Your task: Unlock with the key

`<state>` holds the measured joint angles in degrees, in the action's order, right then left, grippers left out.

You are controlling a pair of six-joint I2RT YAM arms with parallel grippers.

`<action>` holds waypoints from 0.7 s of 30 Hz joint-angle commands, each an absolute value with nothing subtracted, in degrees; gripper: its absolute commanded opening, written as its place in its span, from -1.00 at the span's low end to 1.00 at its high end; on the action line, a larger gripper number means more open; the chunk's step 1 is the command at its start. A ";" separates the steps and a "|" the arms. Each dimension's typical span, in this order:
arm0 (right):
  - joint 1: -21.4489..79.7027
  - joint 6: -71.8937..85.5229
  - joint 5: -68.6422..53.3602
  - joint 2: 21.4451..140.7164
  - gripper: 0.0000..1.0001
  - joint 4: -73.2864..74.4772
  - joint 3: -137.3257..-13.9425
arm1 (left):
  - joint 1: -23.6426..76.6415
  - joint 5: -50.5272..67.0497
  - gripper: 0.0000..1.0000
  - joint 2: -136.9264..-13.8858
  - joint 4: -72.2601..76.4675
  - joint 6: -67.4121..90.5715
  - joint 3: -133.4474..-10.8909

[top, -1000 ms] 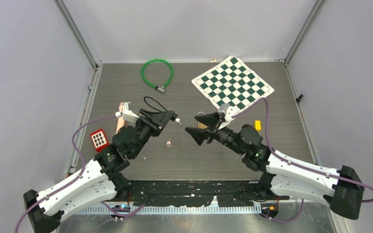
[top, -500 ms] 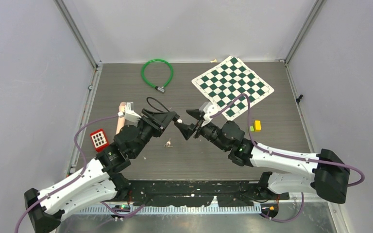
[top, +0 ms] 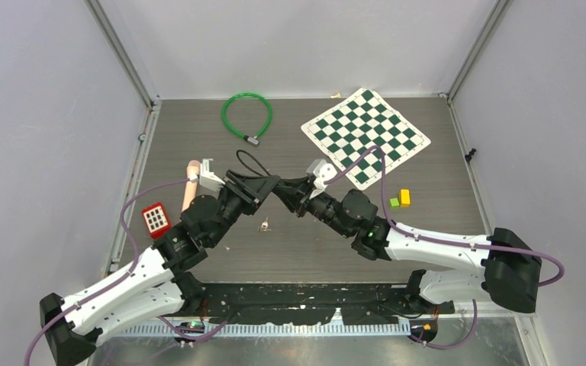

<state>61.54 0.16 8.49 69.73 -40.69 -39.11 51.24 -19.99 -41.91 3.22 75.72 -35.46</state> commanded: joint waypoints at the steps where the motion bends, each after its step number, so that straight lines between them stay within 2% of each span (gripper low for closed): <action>1: 61.13 1.46 11.38 68.54 -0.86 -46.06 -39.07 | 51.42 -19.06 -0.28 -40.12 7.97 72.25 -37.06; 4: 61.09 1.86 12.05 66.95 -0.89 -46.42 -37.63 | 51.46 -20.58 0.29 -37.97 4.70 70.38 -36.94; 5: 61.08 1.99 12.39 66.66 -0.89 -46.89 -37.23 | 51.42 -21.39 0.38 -37.05 3.19 70.27 -36.83; 7: 61.08 2.52 12.62 65.91 -0.89 -47.77 -36.24 | 51.42 -23.03 0.43 -35.56 1.19 70.27 -36.33; 9: 61.06 2.80 12.55 65.47 -0.89 -48.10 -35.64 | 51.33 -24.12 0.38 -34.24 0.18 71.01 -35.90; 15: 61.08 3.05 12.32 64.81 -0.89 -49.16 -35.03 | 51.16 -25.35 -0.08 -35.58 -6.49 74.74 -37.38; 21: 61.08 3.16 11.05 64.60 -0.90 -49.42 -34.69 | 50.42 -21.96 -0.13 -40.69 -4.98 76.12 -39.29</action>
<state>61.01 2.74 11.42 66.54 -43.83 -34.48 50.98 -22.94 -38.22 -5.19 75.05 -36.14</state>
